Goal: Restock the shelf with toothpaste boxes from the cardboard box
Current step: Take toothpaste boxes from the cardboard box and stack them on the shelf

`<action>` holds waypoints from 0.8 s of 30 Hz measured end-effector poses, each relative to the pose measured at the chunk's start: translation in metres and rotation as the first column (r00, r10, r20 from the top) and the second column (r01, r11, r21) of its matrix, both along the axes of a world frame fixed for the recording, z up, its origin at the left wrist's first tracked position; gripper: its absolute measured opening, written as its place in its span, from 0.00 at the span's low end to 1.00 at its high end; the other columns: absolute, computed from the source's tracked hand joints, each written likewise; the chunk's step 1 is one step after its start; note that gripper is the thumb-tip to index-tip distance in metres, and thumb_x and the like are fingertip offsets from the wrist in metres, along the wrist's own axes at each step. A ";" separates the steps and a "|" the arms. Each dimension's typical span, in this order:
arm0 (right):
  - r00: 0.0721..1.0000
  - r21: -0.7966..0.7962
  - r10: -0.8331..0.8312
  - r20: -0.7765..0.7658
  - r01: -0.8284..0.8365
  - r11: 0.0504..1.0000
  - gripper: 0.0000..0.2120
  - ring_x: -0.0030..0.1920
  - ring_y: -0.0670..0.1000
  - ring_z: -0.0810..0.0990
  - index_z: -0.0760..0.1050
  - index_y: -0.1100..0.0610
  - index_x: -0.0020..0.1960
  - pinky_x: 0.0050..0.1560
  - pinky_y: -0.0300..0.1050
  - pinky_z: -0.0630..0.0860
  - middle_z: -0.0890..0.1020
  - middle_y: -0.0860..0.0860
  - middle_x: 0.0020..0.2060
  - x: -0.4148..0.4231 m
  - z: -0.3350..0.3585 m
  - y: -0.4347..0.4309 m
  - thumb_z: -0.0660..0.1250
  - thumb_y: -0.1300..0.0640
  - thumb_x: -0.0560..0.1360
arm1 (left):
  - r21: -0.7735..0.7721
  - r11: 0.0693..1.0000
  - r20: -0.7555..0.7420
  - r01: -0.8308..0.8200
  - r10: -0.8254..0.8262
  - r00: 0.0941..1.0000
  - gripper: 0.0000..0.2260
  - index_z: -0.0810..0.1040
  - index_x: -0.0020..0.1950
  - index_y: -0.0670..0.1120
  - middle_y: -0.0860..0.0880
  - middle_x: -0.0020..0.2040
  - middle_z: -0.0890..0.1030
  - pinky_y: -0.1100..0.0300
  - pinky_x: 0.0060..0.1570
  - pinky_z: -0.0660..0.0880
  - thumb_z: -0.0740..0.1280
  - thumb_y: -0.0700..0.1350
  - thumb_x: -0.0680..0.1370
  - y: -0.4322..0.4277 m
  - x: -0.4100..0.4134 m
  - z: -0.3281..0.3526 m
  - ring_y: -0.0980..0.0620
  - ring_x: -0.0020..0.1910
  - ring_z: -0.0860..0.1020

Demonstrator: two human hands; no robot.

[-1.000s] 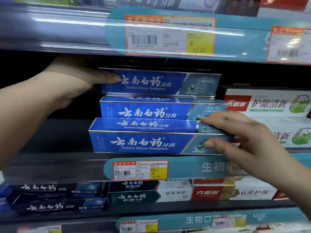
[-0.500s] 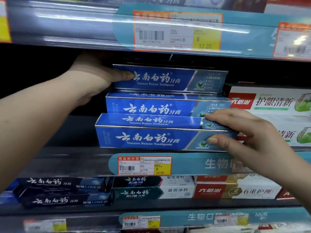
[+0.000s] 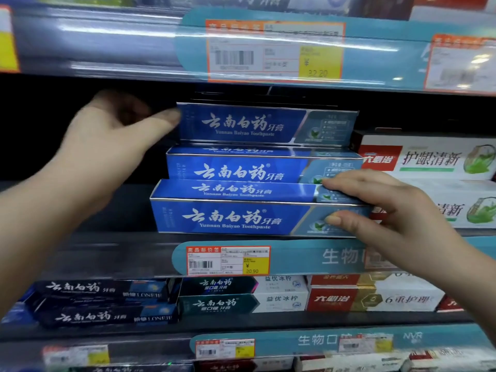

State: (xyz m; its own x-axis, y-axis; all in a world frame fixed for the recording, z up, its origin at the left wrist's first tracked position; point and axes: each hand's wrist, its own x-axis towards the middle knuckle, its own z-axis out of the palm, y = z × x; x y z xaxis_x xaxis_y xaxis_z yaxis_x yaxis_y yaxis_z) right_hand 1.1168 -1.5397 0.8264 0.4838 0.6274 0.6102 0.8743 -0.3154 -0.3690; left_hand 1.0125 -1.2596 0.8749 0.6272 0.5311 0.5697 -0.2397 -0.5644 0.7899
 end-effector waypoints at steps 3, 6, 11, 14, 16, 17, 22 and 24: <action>1.000 0.001 -0.006 -0.004 0.006 1.000 0.25 0.56 0.33 0.71 0.72 0.42 0.60 0.55 0.22 0.63 0.74 0.33 0.53 0.000 -0.001 0.000 0.60 0.34 0.67 | 0.108 0.990 -0.118 0.091 -0.078 0.990 0.29 0.77 0.36 0.58 0.54 0.34 0.80 0.65 0.36 0.75 0.67 0.76 0.46 0.007 -0.022 -0.025 0.56 0.35 0.77; 0.999 0.017 -0.021 -0.025 0.021 1.000 0.20 0.56 0.32 0.71 0.71 0.39 0.57 0.55 0.22 0.63 0.74 0.33 0.53 -0.001 -0.001 0.001 0.62 0.39 0.66 | 0.097 0.973 -0.242 0.212 -0.183 0.953 0.31 0.76 0.39 0.61 0.60 0.37 0.81 0.64 0.37 0.79 0.73 0.71 0.40 0.004 -0.030 -0.045 0.59 0.33 0.79; 1.000 0.026 -0.015 -0.027 0.016 1.000 0.28 0.56 0.31 0.71 0.70 0.39 0.61 0.56 0.22 0.64 0.74 0.30 0.53 -0.006 0.000 0.003 0.58 0.29 0.65 | 0.083 0.985 -0.224 0.153 -0.131 0.966 0.25 0.74 0.40 0.66 0.61 0.43 0.82 0.43 0.51 0.78 0.74 0.60 0.45 0.003 -0.032 -0.054 0.57 0.41 0.81; 1.000 0.050 0.002 -0.025 -0.001 0.999 0.29 0.56 0.30 0.71 0.67 0.40 0.62 0.55 0.21 0.63 0.74 0.25 0.52 -0.011 0.005 0.003 0.57 0.28 0.65 | 0.097 0.981 -0.149 0.169 -0.153 0.977 0.25 0.77 0.41 0.64 0.62 0.41 0.83 0.52 0.47 0.80 0.78 0.60 0.47 0.000 -0.041 -0.050 0.58 0.40 0.82; 1.000 0.087 0.013 0.009 -0.013 0.996 0.27 0.56 0.29 0.71 0.69 0.41 0.61 0.55 0.21 0.63 0.73 0.24 0.52 -0.014 0.014 0.003 0.58 0.30 0.66 | 0.068 0.979 -0.064 0.192 -0.188 0.980 0.22 0.78 0.40 0.64 0.64 0.39 0.83 0.66 0.39 0.79 0.77 0.58 0.48 0.001 -0.044 -0.041 0.63 0.37 0.81; 1.000 0.112 0.008 0.030 -0.011 0.994 0.25 0.55 0.29 0.71 0.72 0.42 0.59 0.54 0.22 0.64 0.74 0.25 0.50 -0.015 0.020 0.003 0.59 0.31 0.66 | 0.054 0.978 -0.020 0.201 -0.200 0.980 0.21 0.78 0.39 0.64 0.64 0.38 0.83 0.71 0.36 0.77 0.78 0.57 0.48 0.002 -0.043 -0.035 0.65 0.36 0.80; 0.986 0.236 -0.113 0.126 0.081 0.968 0.20 0.51 0.30 0.71 0.74 0.50 0.56 0.52 0.19 0.63 0.74 0.37 0.50 -0.013 0.041 0.009 0.67 0.42 0.67 | -0.031 0.974 0.097 0.226 -0.222 0.970 0.16 0.76 0.42 0.53 0.61 0.35 0.83 0.75 0.34 0.74 0.74 0.43 0.58 -0.001 -0.027 -0.013 0.66 0.34 0.80; 0.979 0.315 -0.198 0.054 0.171 0.934 0.23 0.49 0.35 0.71 0.74 0.53 0.59 0.49 0.18 0.64 0.76 0.43 0.49 -0.007 0.041 0.014 0.70 0.47 0.66 | -0.056 0.973 0.117 0.223 -0.215 0.969 0.18 0.75 0.44 0.52 0.59 0.36 0.83 0.75 0.35 0.74 0.72 0.43 0.56 -0.004 -0.019 -0.006 0.66 0.35 0.80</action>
State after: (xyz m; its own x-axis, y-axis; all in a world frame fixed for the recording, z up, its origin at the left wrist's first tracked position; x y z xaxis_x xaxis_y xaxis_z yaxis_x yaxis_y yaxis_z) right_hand 1.1095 -1.5260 0.8671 0.5124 0.3076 0.8018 0.8432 -0.3569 -0.4020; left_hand 0.9935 -1.2638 0.8691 0.6681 0.4275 0.6089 -0.4390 -0.4343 0.7866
